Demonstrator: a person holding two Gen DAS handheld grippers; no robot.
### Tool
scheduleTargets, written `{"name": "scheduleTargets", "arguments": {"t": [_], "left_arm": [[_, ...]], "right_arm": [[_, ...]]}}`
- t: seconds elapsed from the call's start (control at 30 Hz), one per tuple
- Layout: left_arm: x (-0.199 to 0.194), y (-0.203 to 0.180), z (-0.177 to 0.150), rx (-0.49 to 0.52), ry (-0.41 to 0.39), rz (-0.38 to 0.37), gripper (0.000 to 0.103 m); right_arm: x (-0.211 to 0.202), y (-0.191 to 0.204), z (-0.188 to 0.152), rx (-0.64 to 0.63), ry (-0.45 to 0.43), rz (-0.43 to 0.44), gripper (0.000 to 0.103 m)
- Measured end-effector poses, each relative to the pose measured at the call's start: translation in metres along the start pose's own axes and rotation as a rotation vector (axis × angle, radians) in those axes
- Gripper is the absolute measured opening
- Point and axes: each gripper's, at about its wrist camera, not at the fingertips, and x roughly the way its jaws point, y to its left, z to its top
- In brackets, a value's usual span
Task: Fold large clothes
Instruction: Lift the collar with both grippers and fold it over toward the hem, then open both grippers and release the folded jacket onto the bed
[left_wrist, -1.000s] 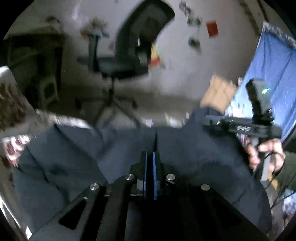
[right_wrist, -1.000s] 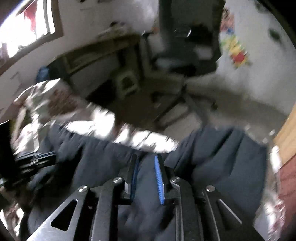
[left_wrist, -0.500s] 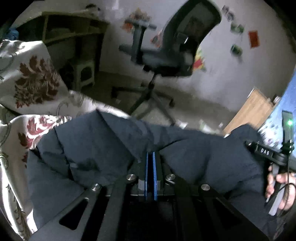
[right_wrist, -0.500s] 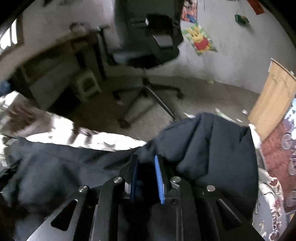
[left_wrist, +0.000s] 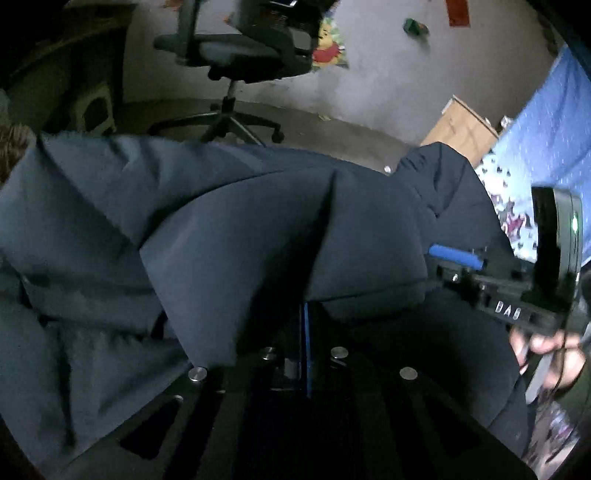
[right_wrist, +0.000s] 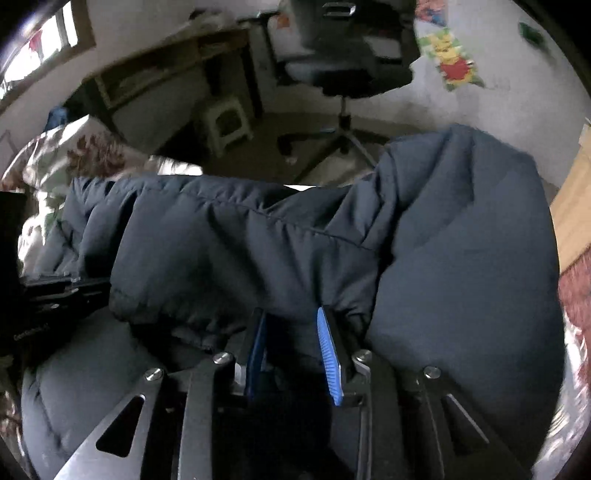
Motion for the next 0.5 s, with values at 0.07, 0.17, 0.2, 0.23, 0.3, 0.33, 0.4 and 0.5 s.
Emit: {"name": "scheduleTargets", "arguments": {"t": [0.07,0.17,0.2,0.23,0.3,0.33,0.4,0.5], "left_arm": [[0.000,-0.003,-0.003,0.018,-0.008,0.015,0.002],[-0.002,-0.004,-0.004,0.024,-0.019,0.019,0.002],[-0.001,-0.005,0.000,0.023,-0.023,0.022,0.002],[-0.002,-0.006,-0.001,0.026,-0.032,0.030,0.002],[-0.002,-0.002,-0.003,0.039,-0.042,0.049,0.002],[-0.003,-0.004,-0.003,0.044,-0.042,0.062,0.002],[-0.009,-0.007,-0.003,0.032,-0.051,0.101,0.002],[-0.017,-0.014,-0.002,0.015,-0.095,0.131,0.002]], "right_arm": [[0.002,0.004,-0.004,-0.013,-0.014,-0.034,0.028],[0.003,0.009,-0.005,-0.039,-0.021,-0.076,0.028],[0.003,0.009,-0.005,-0.038,-0.024,-0.078,0.028],[0.006,0.011,-0.004,-0.034,-0.026,-0.079,0.028],[0.005,0.012,-0.005,-0.032,-0.034,-0.092,0.027],[0.004,0.015,-0.007,-0.040,-0.038,-0.100,0.028],[0.000,0.018,-0.006,-0.048,-0.032,-0.102,0.030],[-0.010,0.019,-0.004,-0.053,-0.028,-0.053,0.052]]}}
